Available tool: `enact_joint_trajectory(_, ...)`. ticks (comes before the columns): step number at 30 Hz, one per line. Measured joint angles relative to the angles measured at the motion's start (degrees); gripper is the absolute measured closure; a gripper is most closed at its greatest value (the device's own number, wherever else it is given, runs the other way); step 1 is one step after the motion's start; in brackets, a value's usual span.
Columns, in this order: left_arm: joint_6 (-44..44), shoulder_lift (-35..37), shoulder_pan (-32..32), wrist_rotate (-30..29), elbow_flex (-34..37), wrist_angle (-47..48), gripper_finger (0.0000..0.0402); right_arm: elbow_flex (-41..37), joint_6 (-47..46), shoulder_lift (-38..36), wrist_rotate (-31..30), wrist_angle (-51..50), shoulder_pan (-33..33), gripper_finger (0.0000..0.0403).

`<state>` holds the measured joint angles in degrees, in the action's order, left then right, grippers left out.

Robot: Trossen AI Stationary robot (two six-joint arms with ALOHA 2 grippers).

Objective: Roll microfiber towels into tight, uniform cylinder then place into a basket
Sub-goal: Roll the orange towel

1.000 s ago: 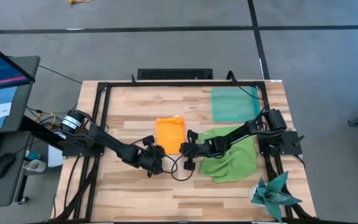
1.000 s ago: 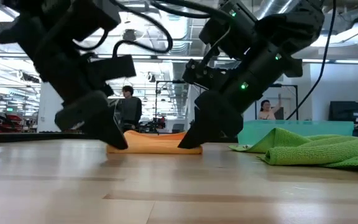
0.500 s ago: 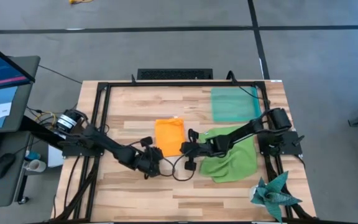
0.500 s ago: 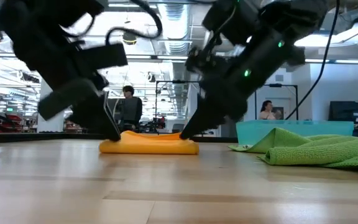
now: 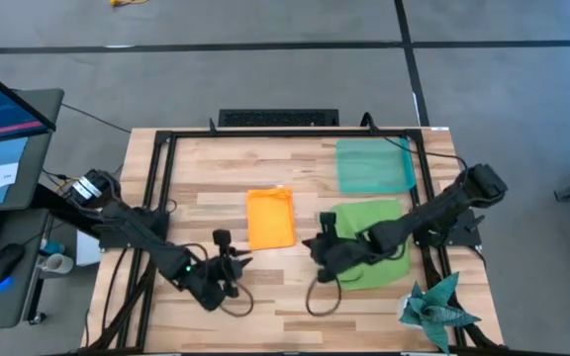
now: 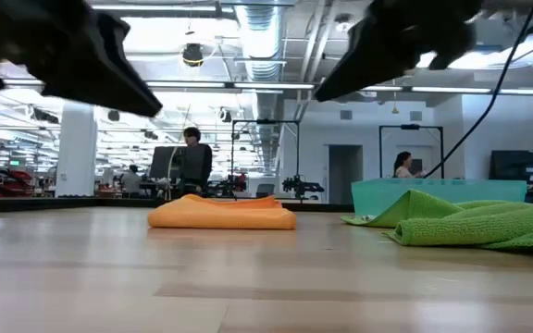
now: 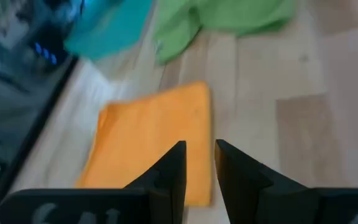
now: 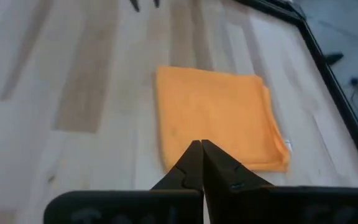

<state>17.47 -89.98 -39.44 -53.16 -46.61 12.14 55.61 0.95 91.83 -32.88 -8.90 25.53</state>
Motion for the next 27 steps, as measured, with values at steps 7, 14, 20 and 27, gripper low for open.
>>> enact_joint_trajectory(7,-1.08,-1.96,-0.07,2.47,-0.02,-1.77,0.0324,0.09,7.34,4.63,-0.09,3.76,3.35,0.0379)
enact_joint_trajectory(14,1.73,-2.07,2.53,5.29,0.00,-0.19,0.0312,0.54,7.68,11.12,-0.20,6.66,0.33,0.0366)
enact_joint_trajectory(20,4.30,-2.07,4.56,10.54,0.00,-0.02,0.0262,2.49,6.62,15.74,-0.20,7.95,-1.94,0.0341)
enact_joint_trajectory(27,3.87,-2.07,5.34,12.03,0.00,-0.02,0.0228,4.37,6.65,17.31,-0.03,8.30,-2.33,0.0303)
